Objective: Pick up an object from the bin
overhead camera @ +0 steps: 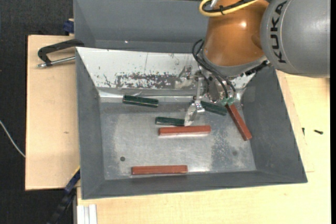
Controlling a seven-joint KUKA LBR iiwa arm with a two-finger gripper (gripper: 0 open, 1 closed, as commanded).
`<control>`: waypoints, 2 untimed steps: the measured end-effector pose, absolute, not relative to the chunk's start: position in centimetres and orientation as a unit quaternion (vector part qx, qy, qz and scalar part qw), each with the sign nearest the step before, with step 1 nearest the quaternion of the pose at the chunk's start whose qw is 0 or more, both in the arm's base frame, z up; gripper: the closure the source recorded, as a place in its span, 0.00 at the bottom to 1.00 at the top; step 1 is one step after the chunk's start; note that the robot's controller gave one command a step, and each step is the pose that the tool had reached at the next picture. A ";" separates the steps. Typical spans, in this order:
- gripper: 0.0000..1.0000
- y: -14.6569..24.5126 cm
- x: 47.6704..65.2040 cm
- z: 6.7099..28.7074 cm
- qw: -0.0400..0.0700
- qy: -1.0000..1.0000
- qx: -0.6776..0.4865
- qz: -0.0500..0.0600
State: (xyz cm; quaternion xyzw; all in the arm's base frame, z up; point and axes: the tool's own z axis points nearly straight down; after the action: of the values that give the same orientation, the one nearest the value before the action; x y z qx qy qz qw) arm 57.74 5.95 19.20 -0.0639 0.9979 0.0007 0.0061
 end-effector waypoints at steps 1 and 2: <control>1.00 5.0 58.7 8.6 -0.005 0.998 -0.062 0.001; 1.00 5.0 58.7 8.6 -0.005 0.998 -0.062 0.001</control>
Offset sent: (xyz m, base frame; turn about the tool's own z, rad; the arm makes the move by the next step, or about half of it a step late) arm 0.0000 0.0000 0.0000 0.0000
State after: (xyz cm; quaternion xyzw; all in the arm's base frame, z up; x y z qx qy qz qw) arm 58.72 4.97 8.56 -0.0619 0.9981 0.0015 -0.0046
